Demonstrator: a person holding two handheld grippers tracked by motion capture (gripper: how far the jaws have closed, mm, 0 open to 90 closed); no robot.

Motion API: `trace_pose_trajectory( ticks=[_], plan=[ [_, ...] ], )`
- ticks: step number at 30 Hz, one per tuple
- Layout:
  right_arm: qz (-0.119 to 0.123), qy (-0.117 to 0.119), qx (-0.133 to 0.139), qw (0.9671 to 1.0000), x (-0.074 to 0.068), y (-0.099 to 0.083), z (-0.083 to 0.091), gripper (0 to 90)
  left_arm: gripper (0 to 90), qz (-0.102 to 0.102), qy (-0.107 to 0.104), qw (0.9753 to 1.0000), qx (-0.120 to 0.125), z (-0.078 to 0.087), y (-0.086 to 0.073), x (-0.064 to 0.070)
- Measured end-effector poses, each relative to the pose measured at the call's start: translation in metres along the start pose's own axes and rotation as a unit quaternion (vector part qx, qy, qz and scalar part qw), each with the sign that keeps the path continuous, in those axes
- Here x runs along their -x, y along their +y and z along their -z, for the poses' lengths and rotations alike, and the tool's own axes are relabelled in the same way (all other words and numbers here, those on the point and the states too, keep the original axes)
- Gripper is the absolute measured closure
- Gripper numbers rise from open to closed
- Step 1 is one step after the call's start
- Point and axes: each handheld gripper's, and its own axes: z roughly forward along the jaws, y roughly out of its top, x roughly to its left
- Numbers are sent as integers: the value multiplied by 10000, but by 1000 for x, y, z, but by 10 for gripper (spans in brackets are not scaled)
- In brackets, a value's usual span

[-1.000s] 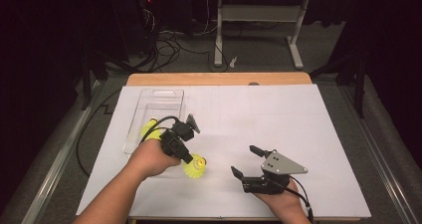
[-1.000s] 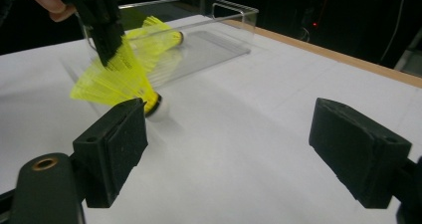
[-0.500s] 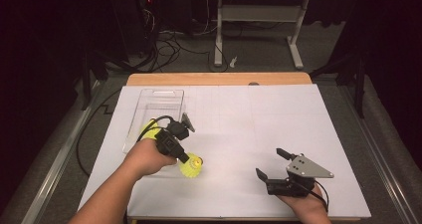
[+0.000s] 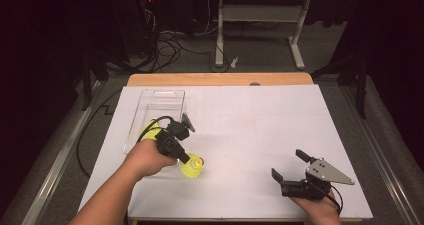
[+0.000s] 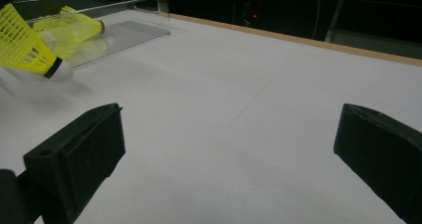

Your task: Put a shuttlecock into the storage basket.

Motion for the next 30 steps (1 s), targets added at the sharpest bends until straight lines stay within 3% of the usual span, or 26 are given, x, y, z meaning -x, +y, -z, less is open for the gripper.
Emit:
trace_pose_trajectory(
  ticks=[12, 30],
  plan=[
    [-67, -35, -69, 9999, 4, -4, 0, 4, 890, 68, -69, 9999, 48, 4, 3, 0],
    [-78, 21, -39, 10000, 4, -4, 0, 4, 889, 139, -65, 9997, 173, 32, 21, 3]
  ],
)
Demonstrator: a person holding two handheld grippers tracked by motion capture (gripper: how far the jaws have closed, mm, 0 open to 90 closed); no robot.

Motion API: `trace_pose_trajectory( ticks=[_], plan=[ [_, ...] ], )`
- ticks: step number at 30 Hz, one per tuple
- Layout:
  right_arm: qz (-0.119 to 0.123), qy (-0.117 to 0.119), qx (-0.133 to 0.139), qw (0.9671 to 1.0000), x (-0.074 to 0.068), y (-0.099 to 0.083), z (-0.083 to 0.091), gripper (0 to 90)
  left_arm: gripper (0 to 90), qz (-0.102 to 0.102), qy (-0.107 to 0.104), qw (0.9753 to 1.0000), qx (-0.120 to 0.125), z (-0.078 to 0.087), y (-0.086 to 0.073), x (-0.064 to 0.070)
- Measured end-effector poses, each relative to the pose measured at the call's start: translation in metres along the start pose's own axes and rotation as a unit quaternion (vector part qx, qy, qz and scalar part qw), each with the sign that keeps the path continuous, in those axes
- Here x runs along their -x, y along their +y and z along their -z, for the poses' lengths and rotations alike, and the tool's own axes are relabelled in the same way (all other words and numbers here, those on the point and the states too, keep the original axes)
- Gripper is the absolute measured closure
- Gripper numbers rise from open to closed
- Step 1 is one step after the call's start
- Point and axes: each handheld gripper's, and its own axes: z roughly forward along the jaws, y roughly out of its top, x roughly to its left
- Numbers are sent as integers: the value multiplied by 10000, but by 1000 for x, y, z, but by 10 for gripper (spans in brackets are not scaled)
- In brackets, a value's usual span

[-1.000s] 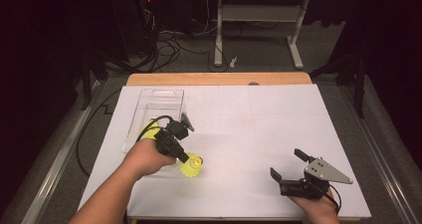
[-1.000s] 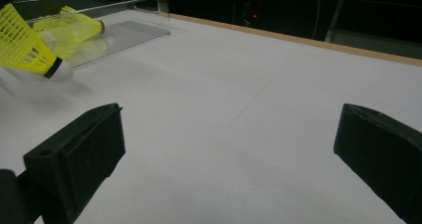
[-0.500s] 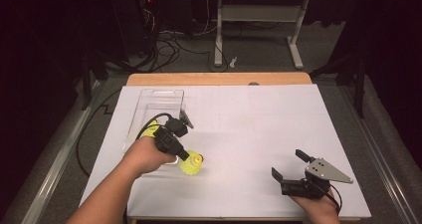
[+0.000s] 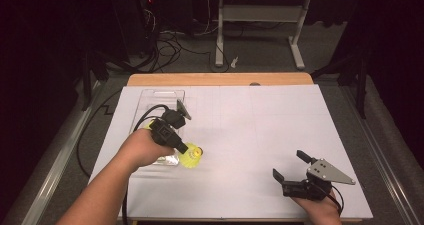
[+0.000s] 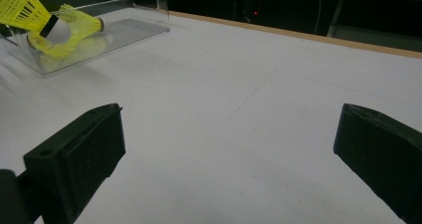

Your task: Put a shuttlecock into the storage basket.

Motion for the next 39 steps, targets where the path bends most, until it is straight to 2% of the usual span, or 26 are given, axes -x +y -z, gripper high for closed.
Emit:
trace_pose_trajectory(
  ticks=[9, 17, 23, 28, 39],
  plan=[
    [13, 36, 10, 10000, 0, 0, 0, 5, 890, 5, 64, 9999, 148, 18, 11, -3],
    [39, 67, -16, 10000, -1, 0, 0, 6, 890, 149, 105, 9993, 320, 34, 18, -12],
    [42, 71, 5, 10000, -2, 0, 1, 7, 890, 196, 221, 9988, 394, 42, 22, -18],
    [41, 82, 13, 10000, -2, 0, 1, 9, 890, 305, 396, 9974, 511, 44, 23, -28],
    [34, 110, 15, 9999, -1, 0, 2, 10, 890, 599, 563, 9949, 580, 51, 24, -53]
  ],
)
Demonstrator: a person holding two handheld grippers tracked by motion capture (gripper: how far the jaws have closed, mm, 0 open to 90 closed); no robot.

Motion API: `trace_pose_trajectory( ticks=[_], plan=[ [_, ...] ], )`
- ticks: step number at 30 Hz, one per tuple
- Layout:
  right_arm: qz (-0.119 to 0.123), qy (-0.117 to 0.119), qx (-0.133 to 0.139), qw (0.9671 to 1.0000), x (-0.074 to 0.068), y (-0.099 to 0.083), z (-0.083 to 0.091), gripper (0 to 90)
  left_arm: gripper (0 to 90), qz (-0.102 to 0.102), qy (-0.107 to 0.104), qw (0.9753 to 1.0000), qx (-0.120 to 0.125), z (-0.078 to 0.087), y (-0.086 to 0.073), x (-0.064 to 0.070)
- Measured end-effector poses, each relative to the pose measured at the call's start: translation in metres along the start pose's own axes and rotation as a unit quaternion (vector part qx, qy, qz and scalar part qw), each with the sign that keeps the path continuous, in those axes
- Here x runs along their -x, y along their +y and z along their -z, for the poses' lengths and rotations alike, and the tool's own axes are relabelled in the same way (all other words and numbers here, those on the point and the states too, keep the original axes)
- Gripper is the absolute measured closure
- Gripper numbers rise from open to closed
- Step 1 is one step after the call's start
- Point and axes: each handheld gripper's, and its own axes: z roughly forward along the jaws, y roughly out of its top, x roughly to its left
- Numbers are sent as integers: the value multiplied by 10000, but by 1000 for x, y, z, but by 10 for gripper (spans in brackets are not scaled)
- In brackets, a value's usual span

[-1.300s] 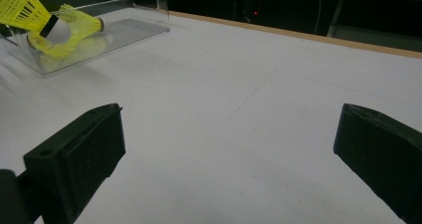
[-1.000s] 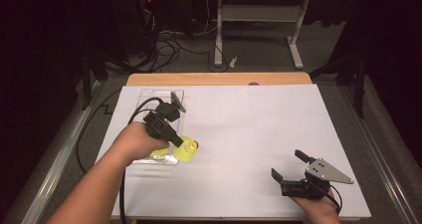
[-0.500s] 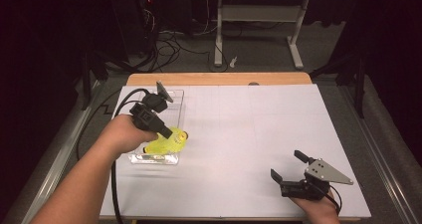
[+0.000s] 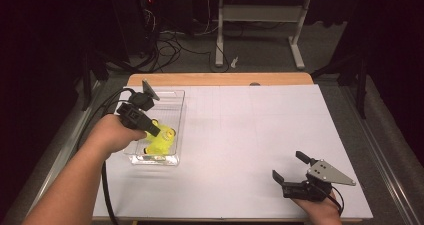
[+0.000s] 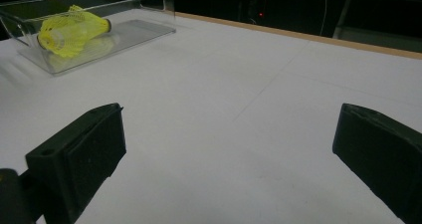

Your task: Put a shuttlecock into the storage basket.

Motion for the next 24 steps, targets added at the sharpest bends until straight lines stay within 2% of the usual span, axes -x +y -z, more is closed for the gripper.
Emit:
trace_pose_trajectory(
  ticks=[7, 12, 24],
  plan=[
    [-13, 9, -4, 10000, 0, -1, 0, 8, 890, 175, 73, 9998, 17, 3, 1, -16],
    [-11, 14, -4, 10000, -1, 0, 0, 8, 889, 201, 169, 9996, 45, 1, 1, -22],
    [-13, 47, 17, 10000, -1, 0, 0, 8, 889, 210, 181, 9996, 56, -5, 10, -19]
  ],
)
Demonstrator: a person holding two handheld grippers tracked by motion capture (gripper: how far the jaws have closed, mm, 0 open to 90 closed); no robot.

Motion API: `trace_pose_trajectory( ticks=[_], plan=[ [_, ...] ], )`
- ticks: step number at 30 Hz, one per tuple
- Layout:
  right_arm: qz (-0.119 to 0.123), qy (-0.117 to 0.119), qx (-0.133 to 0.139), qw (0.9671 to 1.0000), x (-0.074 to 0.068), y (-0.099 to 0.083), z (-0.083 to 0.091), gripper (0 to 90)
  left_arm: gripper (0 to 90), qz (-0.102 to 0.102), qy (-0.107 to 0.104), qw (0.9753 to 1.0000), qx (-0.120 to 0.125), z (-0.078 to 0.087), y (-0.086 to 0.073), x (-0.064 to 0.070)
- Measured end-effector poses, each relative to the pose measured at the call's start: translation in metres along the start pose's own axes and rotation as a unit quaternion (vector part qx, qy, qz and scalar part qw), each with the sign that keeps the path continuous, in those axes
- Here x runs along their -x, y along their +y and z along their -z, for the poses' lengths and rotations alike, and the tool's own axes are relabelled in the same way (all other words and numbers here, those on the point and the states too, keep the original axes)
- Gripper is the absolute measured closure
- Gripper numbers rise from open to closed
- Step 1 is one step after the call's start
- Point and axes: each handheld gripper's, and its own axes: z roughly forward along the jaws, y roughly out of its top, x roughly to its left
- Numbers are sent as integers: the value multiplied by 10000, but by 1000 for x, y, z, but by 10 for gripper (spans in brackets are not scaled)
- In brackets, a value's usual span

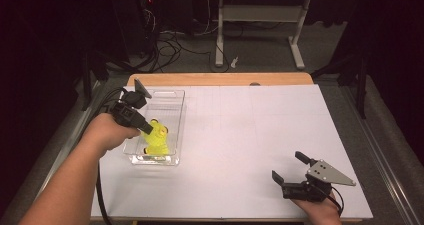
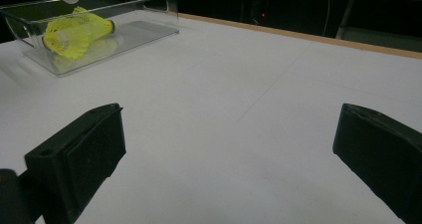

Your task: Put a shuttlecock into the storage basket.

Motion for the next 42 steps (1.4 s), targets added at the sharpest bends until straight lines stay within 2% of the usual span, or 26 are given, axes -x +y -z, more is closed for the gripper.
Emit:
trace_pose_trajectory(
  ticks=[11, 21, 30, 35, 42],
  plan=[
    [1, 28, -1, 10000, 0, 0, -1, 8, 889, 45, 65, 10000, 47, -5, 13, 4],
    [6, 36, -13, 10000, 0, -1, -2, 9, 889, 41, 30, 10000, 44, -11, 28, 10],
    [-2, 47, -11, 10000, 1, -1, -1, 9, 889, 111, 38, 9999, 45, -17, 38, 10],
    [8, 59, -7, 10000, -1, -1, -1, 10, 889, 219, 18, 9997, 107, -19, 47, 8],
    [4, 77, -29, 10000, -1, -2, -2, 11, 889, 191, 64, 9998, 62, -25, 50, 9]
  ],
)
